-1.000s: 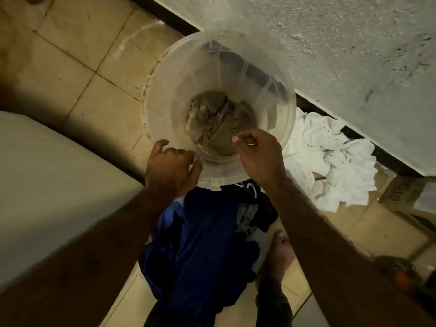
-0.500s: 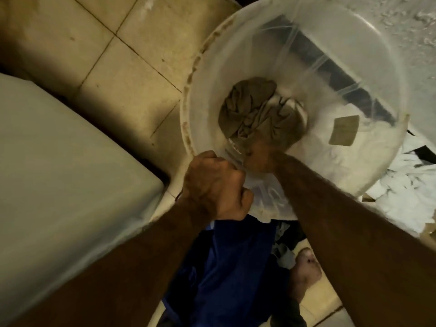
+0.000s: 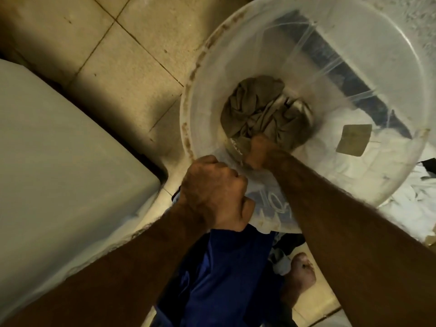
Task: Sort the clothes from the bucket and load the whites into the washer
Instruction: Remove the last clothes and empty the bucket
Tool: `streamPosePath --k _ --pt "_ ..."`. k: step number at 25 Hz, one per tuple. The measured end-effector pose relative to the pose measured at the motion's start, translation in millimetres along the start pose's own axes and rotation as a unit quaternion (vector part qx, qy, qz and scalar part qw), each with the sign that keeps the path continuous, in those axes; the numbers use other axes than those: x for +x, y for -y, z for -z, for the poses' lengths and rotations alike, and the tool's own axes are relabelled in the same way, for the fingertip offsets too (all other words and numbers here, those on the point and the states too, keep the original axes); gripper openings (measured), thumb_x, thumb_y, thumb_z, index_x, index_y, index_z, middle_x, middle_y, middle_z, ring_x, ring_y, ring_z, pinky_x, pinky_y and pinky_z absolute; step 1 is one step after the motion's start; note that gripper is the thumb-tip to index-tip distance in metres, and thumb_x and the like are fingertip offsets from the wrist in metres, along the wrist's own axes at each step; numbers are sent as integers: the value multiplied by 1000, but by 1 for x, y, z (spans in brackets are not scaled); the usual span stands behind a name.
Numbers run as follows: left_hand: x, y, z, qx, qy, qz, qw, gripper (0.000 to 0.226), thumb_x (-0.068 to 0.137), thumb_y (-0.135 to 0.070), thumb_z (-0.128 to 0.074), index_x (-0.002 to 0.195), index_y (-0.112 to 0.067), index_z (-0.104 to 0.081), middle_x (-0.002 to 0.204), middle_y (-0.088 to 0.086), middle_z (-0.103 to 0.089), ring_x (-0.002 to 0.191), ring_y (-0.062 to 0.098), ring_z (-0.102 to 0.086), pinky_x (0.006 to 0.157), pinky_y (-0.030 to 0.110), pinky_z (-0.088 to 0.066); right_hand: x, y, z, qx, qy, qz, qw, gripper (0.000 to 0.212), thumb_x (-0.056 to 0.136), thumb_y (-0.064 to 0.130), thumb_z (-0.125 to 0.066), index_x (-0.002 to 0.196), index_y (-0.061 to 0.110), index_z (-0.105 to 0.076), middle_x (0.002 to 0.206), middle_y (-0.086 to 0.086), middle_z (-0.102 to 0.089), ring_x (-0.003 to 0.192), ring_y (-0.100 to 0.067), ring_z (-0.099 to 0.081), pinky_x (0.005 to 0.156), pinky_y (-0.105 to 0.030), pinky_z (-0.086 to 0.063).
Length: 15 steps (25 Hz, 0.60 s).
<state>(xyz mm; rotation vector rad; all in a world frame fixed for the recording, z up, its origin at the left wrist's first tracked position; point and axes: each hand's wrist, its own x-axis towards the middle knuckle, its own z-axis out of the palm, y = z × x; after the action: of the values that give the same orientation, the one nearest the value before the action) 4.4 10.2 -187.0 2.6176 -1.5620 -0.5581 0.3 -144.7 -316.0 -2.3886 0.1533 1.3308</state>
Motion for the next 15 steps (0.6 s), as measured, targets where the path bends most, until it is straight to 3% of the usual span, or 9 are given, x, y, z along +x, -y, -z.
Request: streamPosePath --k 1,2,5,9,11,13,15 --pt "0 -1 1 -2 -1 4 1000 30 71 -47 -46 53 -25 -37 44 -3 -52 43 17 -33 63 25 -26 1 -5 -1 -15 8 -9 1000 10 97 22 -61 94 14 -65 130 -22 -63 123 -38 -59 91 -36 -43" --pt "-1 -2 1 -6 -7 7 1000 29 71 -46 -46 54 -25 -35 44 -3 -52 45 17 -31 63 25 -27 -7 -7 0 -11 -17 -11 1000 13 99 26 -58 96 14 -63 132 -21 -63 124 -37 -58 93 -36 -44" --pt "-2 -3 1 -11 -14 16 1000 29 72 -44 -42 53 -24 -34 44 -2 -49 44 17 -31 61 26 -31 -18 -8 -2 81 -81 -36 993 45 101 40 -55 130 5 -60 135 -21 -61 126 -36 -57 105 -39 -41" --pt "-3 -8 3 12 -26 29 999 31 74 -45 -40 53 -24 -31 47 -5 -35 44 19 -31 62 27 -29 -64 -5 3 215 -250 -164 930 30 92 24 -64 114 4 -66 118 -22 -67 111 -40 -63 93 -45 -50" --pt "-2 -7 3 35 -10 39 999 32 73 -46 -38 52 -22 -33 47 -5 -35 44 20 -33 63 28 -27 -89 0 0 219 -266 -186 920 33 90 23 -65 118 4 -63 117 -20 -67 109 -39 -64 88 -43 -51" --pt "-2 -12 9 40 0 50 998 32 72 -46 -38 51 -22 -40 47 -4 -38 45 20 -35 64 29 -30 -122 7 -5 162 -238 -195 938 44 95 31 -63 131 6 -55 128 -18 -63 115 -36 -63 92 -42 -51" --pt "-3 -19 15 34 14 80 996 31 74 -44 -40 57 -21 -52 52 -1 -50 52 21 -43 74 34 -39 -147 11 -6 99 -202 -205 953 44 96 37 -63 130 10 -56 130 -14 -63 117 -32 -64 91 -40 -53"
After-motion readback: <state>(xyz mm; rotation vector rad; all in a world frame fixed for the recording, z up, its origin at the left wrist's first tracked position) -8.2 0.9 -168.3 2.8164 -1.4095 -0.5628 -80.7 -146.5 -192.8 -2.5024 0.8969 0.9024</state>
